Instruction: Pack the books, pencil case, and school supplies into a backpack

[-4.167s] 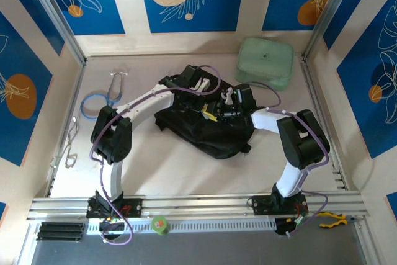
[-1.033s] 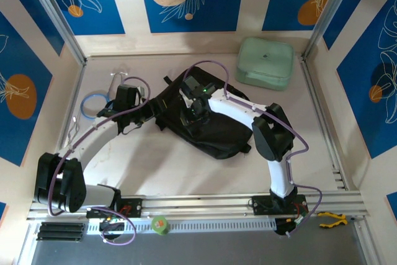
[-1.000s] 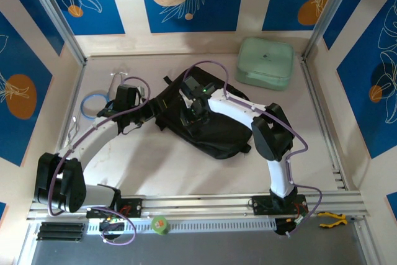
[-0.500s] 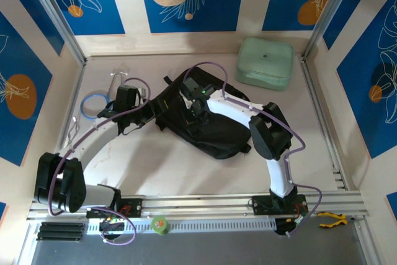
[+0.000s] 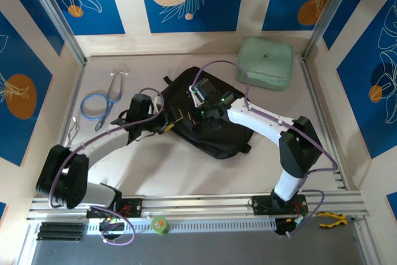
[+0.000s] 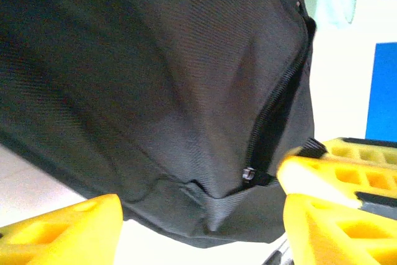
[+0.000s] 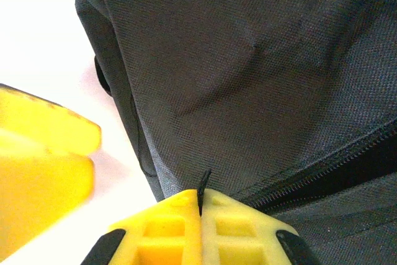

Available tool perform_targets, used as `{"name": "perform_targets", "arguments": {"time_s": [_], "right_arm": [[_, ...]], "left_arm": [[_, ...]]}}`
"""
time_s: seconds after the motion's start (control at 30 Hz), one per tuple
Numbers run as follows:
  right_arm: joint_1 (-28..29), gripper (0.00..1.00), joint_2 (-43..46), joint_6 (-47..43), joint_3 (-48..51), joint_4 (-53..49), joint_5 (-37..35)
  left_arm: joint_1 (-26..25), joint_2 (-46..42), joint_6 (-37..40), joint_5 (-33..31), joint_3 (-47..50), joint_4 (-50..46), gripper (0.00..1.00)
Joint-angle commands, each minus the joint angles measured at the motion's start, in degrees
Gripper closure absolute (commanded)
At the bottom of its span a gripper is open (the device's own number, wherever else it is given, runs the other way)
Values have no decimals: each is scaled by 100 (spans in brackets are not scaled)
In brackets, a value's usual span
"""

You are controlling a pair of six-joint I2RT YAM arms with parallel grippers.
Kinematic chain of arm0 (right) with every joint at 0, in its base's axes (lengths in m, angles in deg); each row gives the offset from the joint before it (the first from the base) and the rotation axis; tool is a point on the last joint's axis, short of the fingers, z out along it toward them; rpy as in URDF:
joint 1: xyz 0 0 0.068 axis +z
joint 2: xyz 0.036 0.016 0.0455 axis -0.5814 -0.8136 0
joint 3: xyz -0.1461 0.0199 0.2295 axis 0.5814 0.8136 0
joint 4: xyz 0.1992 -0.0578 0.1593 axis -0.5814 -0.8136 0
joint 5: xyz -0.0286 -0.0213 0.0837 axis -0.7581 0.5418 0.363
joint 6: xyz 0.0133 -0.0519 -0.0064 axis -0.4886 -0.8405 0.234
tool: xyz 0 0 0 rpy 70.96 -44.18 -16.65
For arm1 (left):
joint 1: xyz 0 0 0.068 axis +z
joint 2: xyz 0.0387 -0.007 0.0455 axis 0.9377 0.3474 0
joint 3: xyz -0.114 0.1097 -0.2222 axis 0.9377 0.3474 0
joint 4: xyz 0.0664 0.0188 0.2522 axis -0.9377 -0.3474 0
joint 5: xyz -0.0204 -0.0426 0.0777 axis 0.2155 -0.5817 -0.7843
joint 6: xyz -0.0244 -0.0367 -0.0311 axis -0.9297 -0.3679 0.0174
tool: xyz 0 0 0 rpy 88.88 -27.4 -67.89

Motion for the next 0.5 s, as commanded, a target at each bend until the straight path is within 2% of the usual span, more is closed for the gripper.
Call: {"name": "perform_targets", "arguments": {"time_s": [0.0,0.13,0.47], "right_arm": [[30,100,253,252,131,323,45],[30,100,339,368,242,423,36],[0,100,620,487,551,575,-20]], "left_arm": [[-188,272,-316,169,69,601,37],[-360,585,-545,166,36,894,48],[-566,1240,-650,37,-384,840,70]]}}
